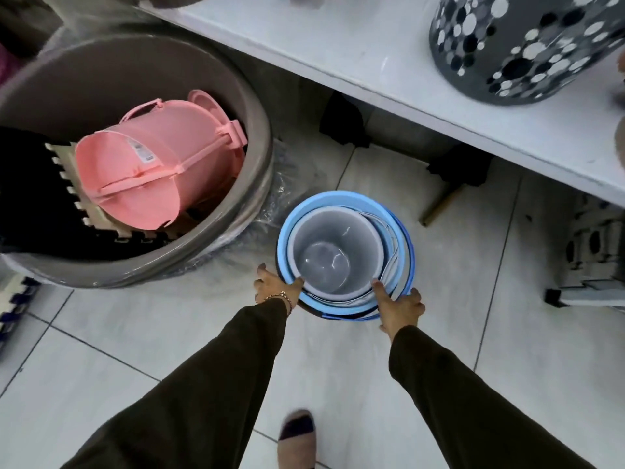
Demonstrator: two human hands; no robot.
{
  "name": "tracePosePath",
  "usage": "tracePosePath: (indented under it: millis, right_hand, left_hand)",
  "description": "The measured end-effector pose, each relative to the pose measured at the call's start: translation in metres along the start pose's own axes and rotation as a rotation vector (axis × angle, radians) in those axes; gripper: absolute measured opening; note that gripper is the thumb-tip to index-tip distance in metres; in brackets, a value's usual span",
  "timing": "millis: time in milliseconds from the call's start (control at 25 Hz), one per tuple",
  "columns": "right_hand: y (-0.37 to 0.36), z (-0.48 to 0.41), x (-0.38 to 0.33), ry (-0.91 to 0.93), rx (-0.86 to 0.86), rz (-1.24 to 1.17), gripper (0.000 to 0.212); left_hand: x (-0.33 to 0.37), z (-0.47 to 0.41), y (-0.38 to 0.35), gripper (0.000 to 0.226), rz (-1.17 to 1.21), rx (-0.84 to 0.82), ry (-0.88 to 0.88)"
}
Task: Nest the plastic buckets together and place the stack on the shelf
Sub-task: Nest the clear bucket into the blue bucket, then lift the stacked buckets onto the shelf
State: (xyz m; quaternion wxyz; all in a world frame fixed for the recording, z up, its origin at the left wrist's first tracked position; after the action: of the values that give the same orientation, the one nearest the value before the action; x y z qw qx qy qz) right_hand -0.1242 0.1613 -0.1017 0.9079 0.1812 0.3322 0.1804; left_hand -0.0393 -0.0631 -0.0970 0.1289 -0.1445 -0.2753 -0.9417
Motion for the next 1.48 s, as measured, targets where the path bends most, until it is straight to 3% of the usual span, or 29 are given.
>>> tracePosePath:
  millis: [80,200,320,480,720,960,1000,1160,1480]
  right_hand:
    - [-0.005,-0.008,0.002,-0.069,-0.022,0.010,0.110]
    - [-0.010,-0.018,0.009,-0.151,-0.152,-0.196,0.094]
    - [-0.005,-0.020,0.015,-0.104,-0.203,-0.268,0.082]
    - [0.014,-0.005,0.029,-0.106,-0.267,-0.321,0.081]
    - [0.066,0.066,0.025,0.008,-0.305,-0.384,0.075]
    - [0.144,0.192,-0.030,0.158,-0.241,-0.437,0.033]
    - [0.159,0.219,-0.043,0.187,-0.239,-0.442,0.036]
    - [0.222,0.320,-0.092,0.304,-0.209,-0.445,0.084]
    - [0.317,0.441,-0.197,0.570,-0.082,-0.557,0.084]
  left_hand:
    - [-0.002,-0.011,-0.009,0.077,0.137,-0.162,0.054]
    - [0.000,-0.019,-0.016,0.064,0.287,-0.248,0.096]
    - [-0.006,-0.014,-0.022,0.063,0.401,-0.237,0.085]
    - [-0.027,0.015,-0.019,0.052,0.427,-0.161,0.050]
    - [-0.042,0.107,0.014,0.047,0.554,-0.240,0.045]
    - [-0.026,0.217,0.069,0.050,0.642,-0.250,-0.046]
    - [-0.021,0.242,0.082,0.052,0.668,-0.265,-0.057]
    - [0.011,0.370,0.149,0.042,0.732,-0.290,-0.143]
    - [0.084,0.538,0.243,0.040,0.846,-0.266,-0.432]
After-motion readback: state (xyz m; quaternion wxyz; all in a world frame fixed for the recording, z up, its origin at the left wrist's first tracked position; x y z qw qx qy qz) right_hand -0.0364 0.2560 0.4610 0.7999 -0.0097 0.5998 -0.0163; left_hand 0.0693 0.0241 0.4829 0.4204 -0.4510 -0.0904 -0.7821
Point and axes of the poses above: each hand's wrist, its own z-axis away from the middle knuckle, its own y-axis out of the back of the hand, x = y × z, the point moved 4 cm from there along -z, towards the middle knuckle, and after that the axes turned 5 degrees about y, right-handed, at the moved point
